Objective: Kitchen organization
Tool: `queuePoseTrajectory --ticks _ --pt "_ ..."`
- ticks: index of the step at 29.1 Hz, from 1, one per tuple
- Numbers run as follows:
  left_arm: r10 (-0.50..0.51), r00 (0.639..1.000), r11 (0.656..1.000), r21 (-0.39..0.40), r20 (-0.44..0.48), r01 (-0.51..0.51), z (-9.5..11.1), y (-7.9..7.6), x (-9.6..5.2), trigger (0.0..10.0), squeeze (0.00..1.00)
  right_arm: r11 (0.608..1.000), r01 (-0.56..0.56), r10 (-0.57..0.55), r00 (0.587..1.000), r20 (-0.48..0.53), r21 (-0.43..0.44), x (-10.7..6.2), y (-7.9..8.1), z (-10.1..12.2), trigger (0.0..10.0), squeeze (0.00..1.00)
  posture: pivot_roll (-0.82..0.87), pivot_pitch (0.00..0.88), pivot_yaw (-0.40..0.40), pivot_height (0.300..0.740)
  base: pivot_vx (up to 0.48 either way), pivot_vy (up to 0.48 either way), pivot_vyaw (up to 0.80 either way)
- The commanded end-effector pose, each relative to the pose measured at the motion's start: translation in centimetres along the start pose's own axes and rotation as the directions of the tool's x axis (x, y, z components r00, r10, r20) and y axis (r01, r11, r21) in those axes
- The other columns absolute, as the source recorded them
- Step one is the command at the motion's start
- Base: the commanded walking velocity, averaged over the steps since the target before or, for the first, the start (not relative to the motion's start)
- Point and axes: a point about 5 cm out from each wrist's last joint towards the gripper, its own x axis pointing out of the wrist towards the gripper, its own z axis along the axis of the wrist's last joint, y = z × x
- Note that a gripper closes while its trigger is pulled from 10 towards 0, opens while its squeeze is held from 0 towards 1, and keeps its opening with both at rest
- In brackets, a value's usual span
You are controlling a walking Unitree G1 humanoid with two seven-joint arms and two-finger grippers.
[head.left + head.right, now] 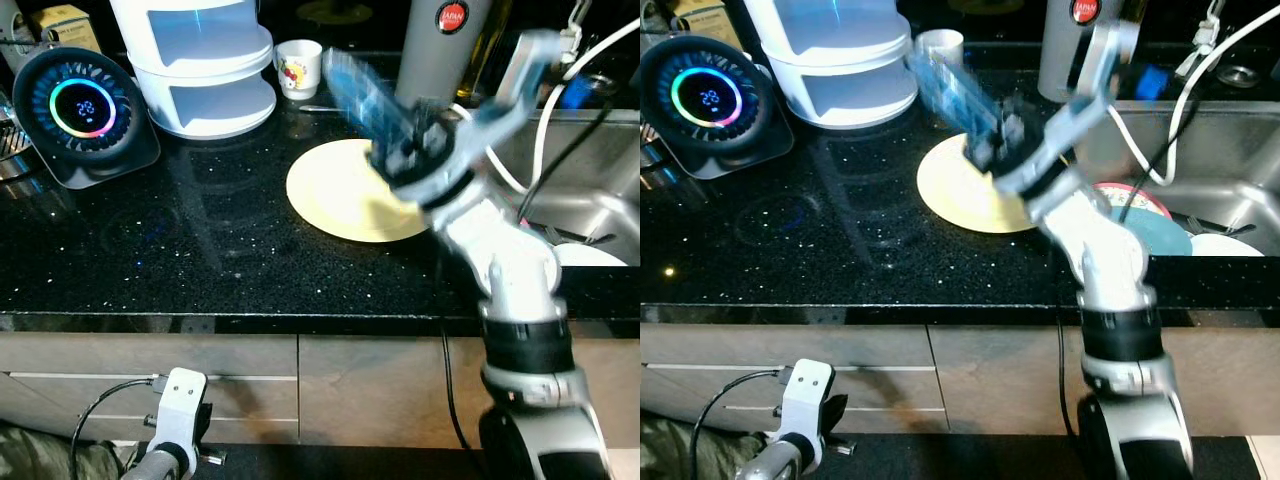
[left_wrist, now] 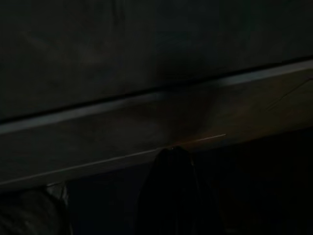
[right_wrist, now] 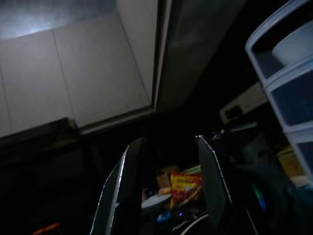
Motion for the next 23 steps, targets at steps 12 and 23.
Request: queuePoseTrajectory --ticks 12,23 --pt "0.002 0.999 1.0 0.001 -0.043 -0.002 -0.8 0.1 -1.0 10.0 0.0 0.985 -0.171 0.174 0.961 0.213 -0.035 7.8 1.5 4.3 10.0 0.0 -0.02 0.331 0.042 0.74 0.0 0.0 0.0" --pt "0.005 0.999 1.0 -0.004 -0.048 -0.005 -0.9 0.2 -1.4 10.0 0.0 0.959 -0.28 0.283 0.913 0.294 -0.053 10.1 3.0 6.3 10.0 0.0 -0.02 0.346 0.033 0.74 0.0 0.0 0.0"
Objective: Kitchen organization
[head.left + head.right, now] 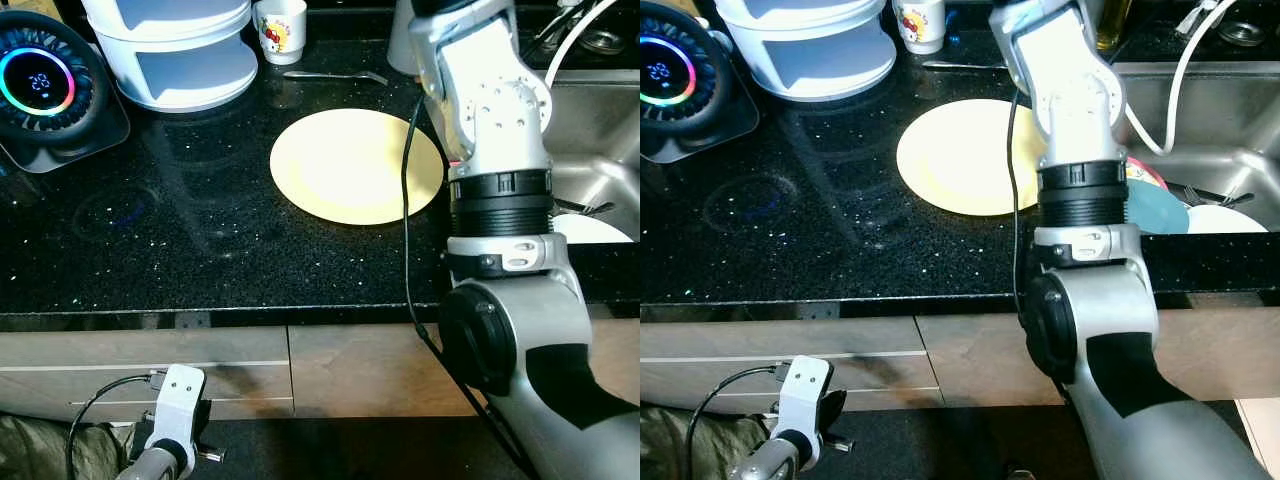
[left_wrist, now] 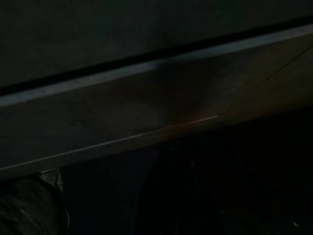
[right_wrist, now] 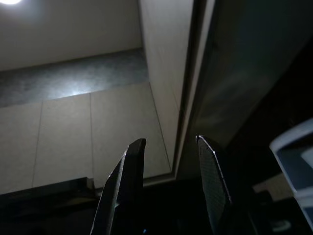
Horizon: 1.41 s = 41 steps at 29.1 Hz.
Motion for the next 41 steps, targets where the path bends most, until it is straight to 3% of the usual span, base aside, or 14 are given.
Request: queuePoseTrajectory --ticks 1,25,37,41 --pt "0.008 0.999 1.0 -0.007 -0.05 -0.009 -1.2 0.3 -0.7 10.0 0.0 0.999 -0.049 0.048 0.999 0.022 0.007 1.1 0.6 0.0 10.0 0.0 -0.02 0.346 0.033 0.74 0.0 0.0 0.0" --pt "0.002 0.998 1.0 0.002 -0.06 -0.002 -1.1 0.2 -0.8 10.0 0.0 0.998 -0.06 0.061 0.997 0.045 -0.013 1.3 0.7 0.2 10.0 0.0 -0.01 0.337 0.039 0.74 0.0 0.0 0.0" --pt "0.002 0.998 1.0 0.001 -0.063 -0.002 -1.2 0.3 -0.8 10.0 0.0 0.993 -0.109 0.111 0.993 0.043 -0.045 1.8 1.8 0.0 10.0 0.0 -0.01 0.336 0.038 0.74 0.0 0.0 0.0" --pt "0.001 0.998 1.0 0.002 -0.065 -0.001 -1.2 0.2 -0.9 10.0 0.0 0.994 -0.097 0.099 0.993 0.057 -0.042 1.1 1.7 0.3 10.0 0.0 -0.01 0.338 0.038 0.74 0.0 0.0 0.0"
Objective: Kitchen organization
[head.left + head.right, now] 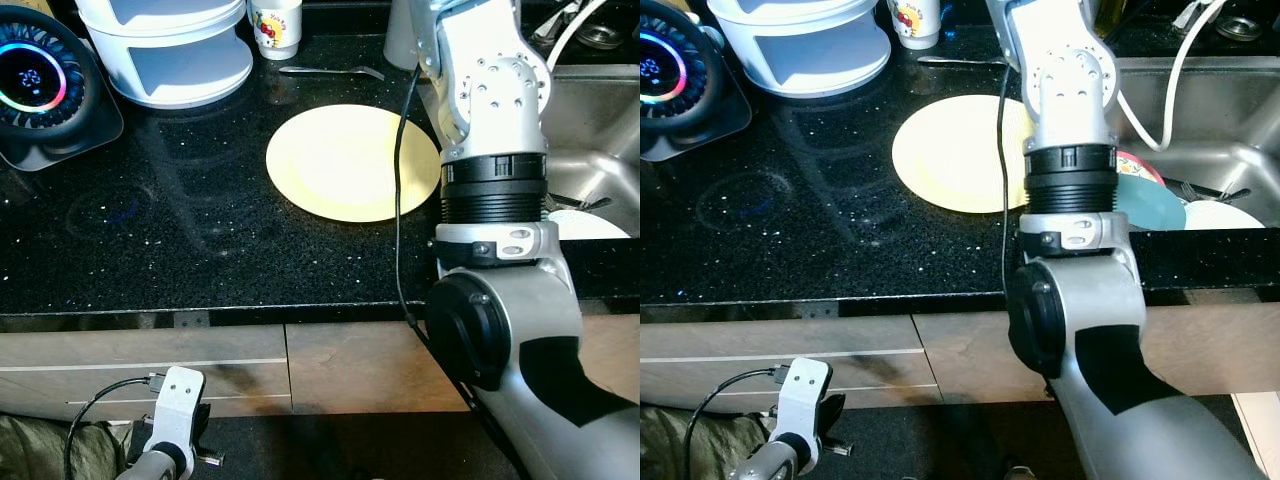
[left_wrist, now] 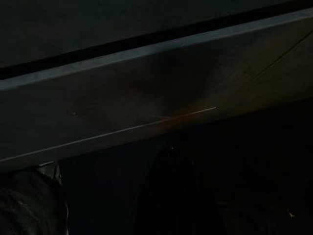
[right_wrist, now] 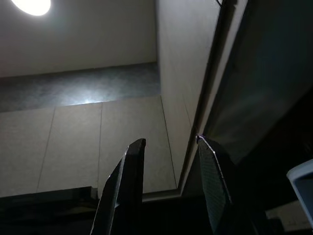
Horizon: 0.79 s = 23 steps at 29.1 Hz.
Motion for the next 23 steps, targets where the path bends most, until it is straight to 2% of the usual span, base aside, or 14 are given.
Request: queuePoseTrajectory --ticks 1,3,6,10,12,16,18,19,23 --pt "0.003 0.999 1.0 0.009 -0.044 -0.003 -1.1 0.3 -0.6 10.0 0.0 1.0 -0.012 0.012 1.0 0.017 -0.005 -0.1 0.4 0.4 10.0 0.0 -0.01 0.338 0.038 0.74 0.0 0.0 0.0" --pt "0.01 0.999 1.0 0.011 -0.045 -0.009 -1.1 0.6 -0.7 10.0 0.0 0.998 0.062 -0.061 0.998 0.031 -0.017 -1.8 -0.1 0.9 10.0 0.0 -0.01 0.333 0.032 0.74 0.0 0.0 0.0" --pt "0.022 0.999 1.0 0.009 -0.044 -0.021 -1.3 0.8 -1.0 10.0 0.0 0.986 0.146 -0.15 0.988 -0.045 -0.086 -4.5 -0.4 0.4 10.0 0.0 0.0 0.319 0.027 0.74 0.0 0.0 0.0" --pt "0.026 0.999 1.0 0.006 -0.044 -0.026 -1.4 0.9 -1.1 10.0 0.0 0.973 0.188 -0.201 0.975 -0.092 -0.132 -5.8 -0.5 0.0 10.0 0.0 -0.01 0.314 0.025 0.74 0.0 0.0 0.0" --pt "0.029 0.998 1.0 0.004 -0.047 -0.028 -1.6 0.8 -1.2 10.0 0.0 0.952 0.233 -0.264 0.953 -0.146 -0.2 -7.3 -1.3 -0.5 10.0 0.0 -0.01 0.303 0.028 0.74 0.0 0.0 0.0" --pt "0.028 0.998 1.0 0.002 -0.051 -0.028 -1.9 0.7 -1.3 10.0 0.0 0.936 0.267 -0.311 0.933 -0.181 -0.228 -8.6 -2.1 -0.8 10.0 0.0 -0.01 0.293 0.031 0.74 0.0 0.0 0.0" --pt "0.026 0.998 1.0 0.0 -0.055 -0.026 -2.1 0.5 -1.4 10.0 0.0 0.923 0.299 -0.353 0.908 -0.224 -0.243 -10.1 -1.9 -1.5 10.0 0.0 -0.01 0.287 0.034 0.74 0.0 0.0 0.0" --pt "0.026 0.998 1.0 0.0 -0.055 -0.026 -2.1 0.5 -1.4 10.0 0.0 0.923 0.299 -0.353 0.908 -0.224 -0.243 -10.1 -1.9 -1.5 10.0 0.0 -0.01 0.287 0.034 0.74 0.0 0.0 0.0" --pt "0.031 0.998 1.0 0.0 -0.054 -0.031 -2.0 0.7 -1.5 10.0 0.0 0.898 0.358 -0.424 0.859 -0.285 -0.256 -12.2 -1.0 -2.7 10.0 0.0 -0.01 0.28 0.027 0.74 0.0 0.0 0.0"
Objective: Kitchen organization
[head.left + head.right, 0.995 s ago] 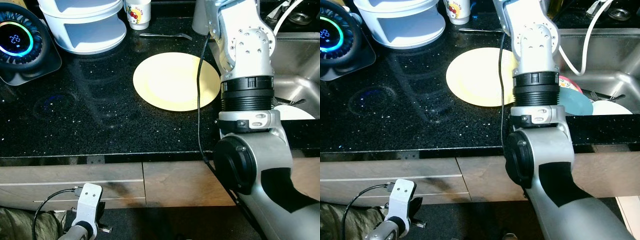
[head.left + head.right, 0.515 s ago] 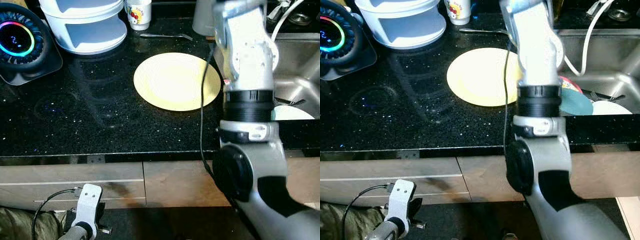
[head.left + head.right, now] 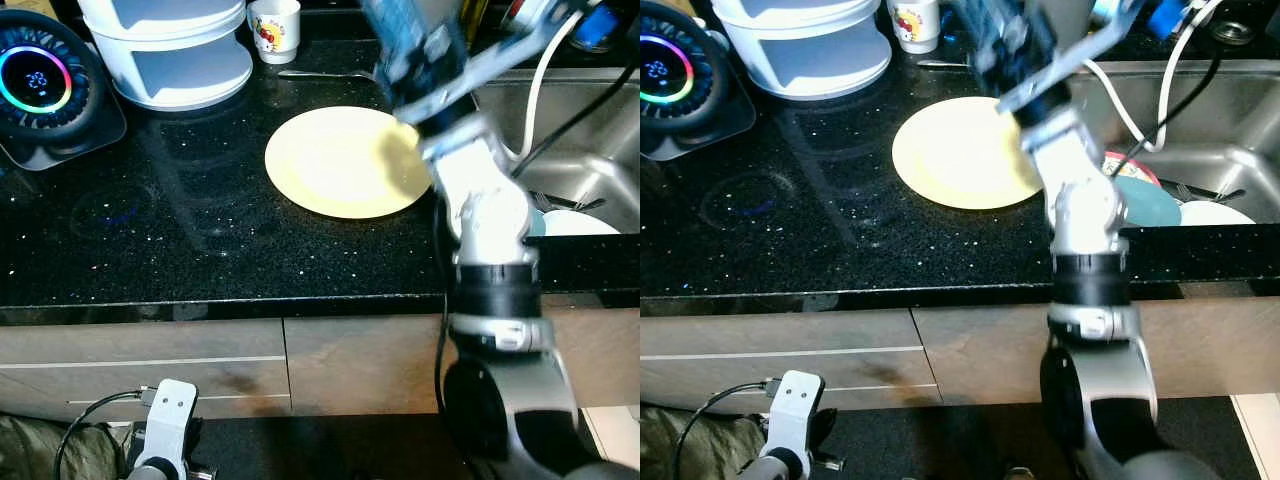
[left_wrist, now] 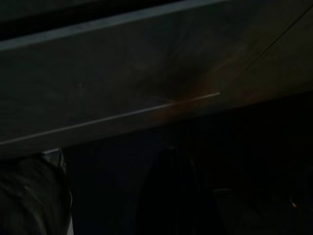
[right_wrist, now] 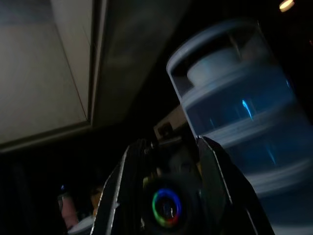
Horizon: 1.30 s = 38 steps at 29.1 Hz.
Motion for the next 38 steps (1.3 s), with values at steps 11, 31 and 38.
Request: queuePoseTrajectory --ticks 11,31,38 --pt "0.025 0.999 1.0 0.006 -0.023 -0.025 -0.9 0.8 -0.8 10.0 0.0 0.913 -0.285 0.339 0.928 -0.156 0.291 -4.4 5.2 -2.0 10.0 0.0 -0.01 0.272 0.017 0.74 0.0 0.0 0.0" --pt "0.022 0.999 1.0 0.014 -0.03 -0.022 -1.1 1.0 -0.7 10.0 0.0 0.952 -0.127 0.304 0.493 -0.815 0.278 -14.4 5.2 -10.2 10.0 0.0 0.0 0.251 0.018 0.74 0.0 0.0 0.0" --pt "0.021 0.999 1.0 0.016 -0.036 -0.02 -1.3 1.0 -0.6 10.0 0.0 0.978 -0.006 0.202 0.288 -0.936 0.209 -20.2 4.2 -11.9 10.0 0.0 -0.01 0.247 0.017 0.74 0.0 0.0 0.0"
